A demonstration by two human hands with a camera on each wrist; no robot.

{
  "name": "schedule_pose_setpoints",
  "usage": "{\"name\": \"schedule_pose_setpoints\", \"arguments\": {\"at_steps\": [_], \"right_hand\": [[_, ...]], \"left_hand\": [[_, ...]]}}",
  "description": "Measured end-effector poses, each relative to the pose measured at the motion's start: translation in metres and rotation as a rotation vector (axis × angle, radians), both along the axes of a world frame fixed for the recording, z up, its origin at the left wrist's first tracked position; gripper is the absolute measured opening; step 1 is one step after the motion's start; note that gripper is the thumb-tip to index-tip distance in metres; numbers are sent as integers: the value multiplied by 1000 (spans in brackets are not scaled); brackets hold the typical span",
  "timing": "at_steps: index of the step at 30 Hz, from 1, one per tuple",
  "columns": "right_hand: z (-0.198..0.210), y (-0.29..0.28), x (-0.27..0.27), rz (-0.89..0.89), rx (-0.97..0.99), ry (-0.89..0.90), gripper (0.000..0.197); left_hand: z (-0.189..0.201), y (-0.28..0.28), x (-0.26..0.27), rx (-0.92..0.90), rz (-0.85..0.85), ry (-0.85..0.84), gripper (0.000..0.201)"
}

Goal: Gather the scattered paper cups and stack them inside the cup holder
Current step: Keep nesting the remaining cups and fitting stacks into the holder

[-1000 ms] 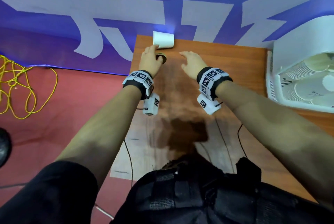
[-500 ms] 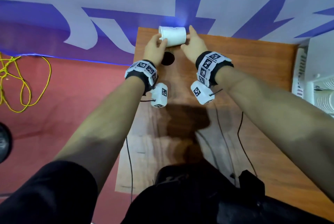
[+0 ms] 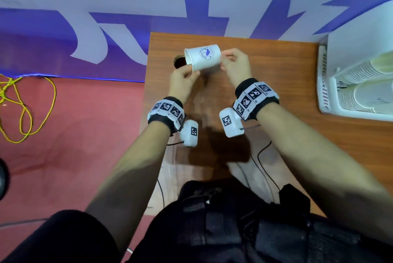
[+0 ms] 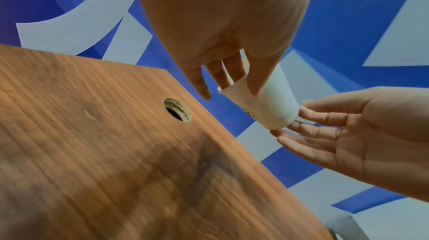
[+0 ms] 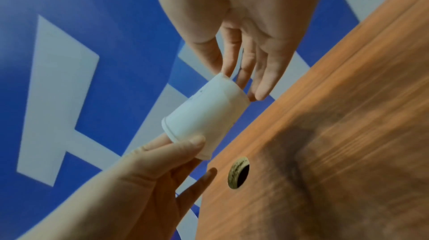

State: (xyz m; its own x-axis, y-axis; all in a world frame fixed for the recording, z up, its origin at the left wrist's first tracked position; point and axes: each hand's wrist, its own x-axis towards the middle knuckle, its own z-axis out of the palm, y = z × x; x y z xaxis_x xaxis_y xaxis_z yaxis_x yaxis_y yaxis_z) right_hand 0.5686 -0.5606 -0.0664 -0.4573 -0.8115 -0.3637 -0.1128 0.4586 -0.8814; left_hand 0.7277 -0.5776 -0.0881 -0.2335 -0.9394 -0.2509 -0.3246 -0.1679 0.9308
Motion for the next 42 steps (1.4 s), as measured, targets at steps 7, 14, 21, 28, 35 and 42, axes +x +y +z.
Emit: {"name": "schedule_pose_setpoints", "arguments": {"at_steps": [7,14,21,28,35,42], "right_hand": [[46,80,-30,-151,-72,-84,19],[64,159,-74,-230,-149,18,10],[81,228,-143,-312,-275,57,67],[106,273,-243,-11,-285,285,70],[123,313,-352,-5,-284,487,24],[119,335,-426,26,-271,587,15]], "left_hand": [[46,54,-34,-97,-178,80,26],[64,111,-103,-182,-79,154,9],[82,157,-184,-352,-392,20,21],[111,196,-289,-522,-552,-89,18],[133,235,-394,-624,-563,-91,15],[126,259,-461,-665,-524,-187,14]]}}
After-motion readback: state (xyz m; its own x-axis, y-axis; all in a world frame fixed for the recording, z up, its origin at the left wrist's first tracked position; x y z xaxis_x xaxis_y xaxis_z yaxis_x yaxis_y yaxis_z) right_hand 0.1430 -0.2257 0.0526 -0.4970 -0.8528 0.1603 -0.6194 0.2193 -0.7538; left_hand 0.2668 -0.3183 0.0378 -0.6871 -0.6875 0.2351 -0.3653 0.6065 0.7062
